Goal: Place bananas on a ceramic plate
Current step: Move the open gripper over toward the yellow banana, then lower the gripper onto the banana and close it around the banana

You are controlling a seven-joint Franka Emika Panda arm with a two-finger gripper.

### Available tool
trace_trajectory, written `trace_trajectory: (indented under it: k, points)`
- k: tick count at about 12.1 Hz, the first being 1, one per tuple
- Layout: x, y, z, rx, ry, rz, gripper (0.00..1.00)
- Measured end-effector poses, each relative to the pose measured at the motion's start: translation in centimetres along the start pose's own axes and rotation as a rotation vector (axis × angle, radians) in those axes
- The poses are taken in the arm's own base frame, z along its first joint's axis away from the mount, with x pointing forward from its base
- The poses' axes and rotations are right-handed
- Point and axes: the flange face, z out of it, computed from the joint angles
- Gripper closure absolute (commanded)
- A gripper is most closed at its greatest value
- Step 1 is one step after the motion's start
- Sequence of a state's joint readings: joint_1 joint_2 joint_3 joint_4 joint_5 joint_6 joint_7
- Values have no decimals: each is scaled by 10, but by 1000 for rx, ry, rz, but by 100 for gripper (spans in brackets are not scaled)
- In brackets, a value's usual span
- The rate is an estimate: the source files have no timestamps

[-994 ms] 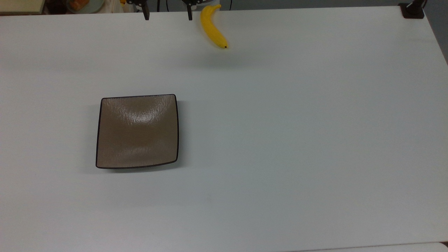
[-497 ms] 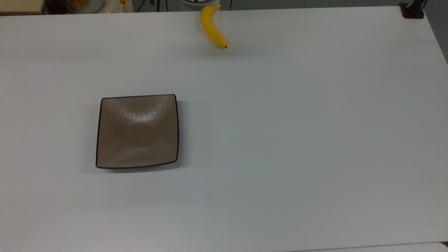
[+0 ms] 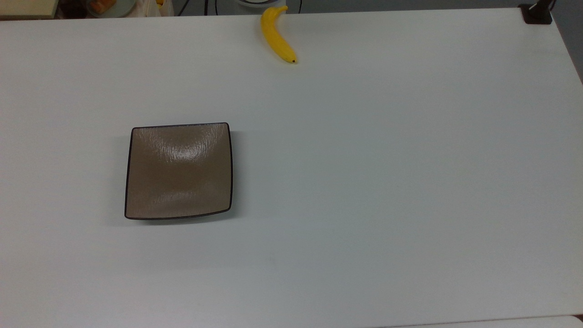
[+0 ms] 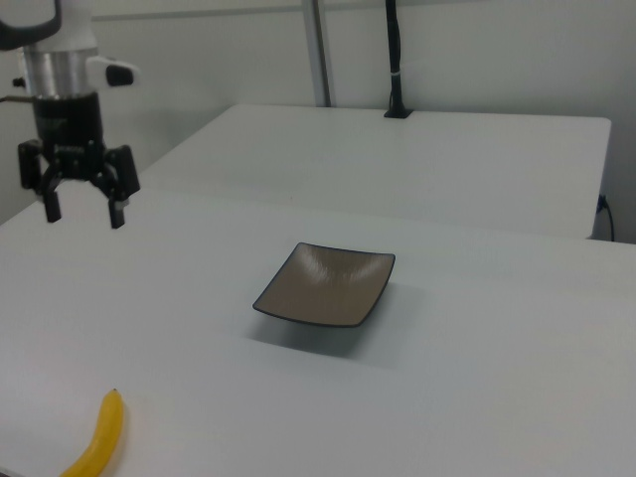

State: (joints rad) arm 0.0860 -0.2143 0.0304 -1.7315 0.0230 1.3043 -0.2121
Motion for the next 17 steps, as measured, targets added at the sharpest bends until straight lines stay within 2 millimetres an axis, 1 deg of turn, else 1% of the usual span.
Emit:
trace_trajectory:
  k: [1, 3, 5, 6, 7, 8, 10, 12, 13, 15, 16, 17]
  points:
    - [-4, -6, 8, -1, -17, -11, 0]
    - [-16, -21, 41, -1, -82, -33, 0]
    - [-21, -23, 73, 5, -124, -34, 0]
    - [-19, -22, 90, 6, -130, -33, 0]
    - [-17, -21, 102, 7, -135, -32, 0]
    - [-13, -19, 123, 8, -140, -31, 0]
    - [-7, -16, 157, 6, -132, -28, 0]
    - [-4, -14, 185, 3, -119, -27, 0]
    - [-4, -14, 196, 3, -116, -26, 0]
    - [-4, -12, 226, 0, -106, -25, 0]
    - [-5, -14, 242, -5, -98, -28, 0]
    - [-5, -21, 259, -16, -95, -43, 0]
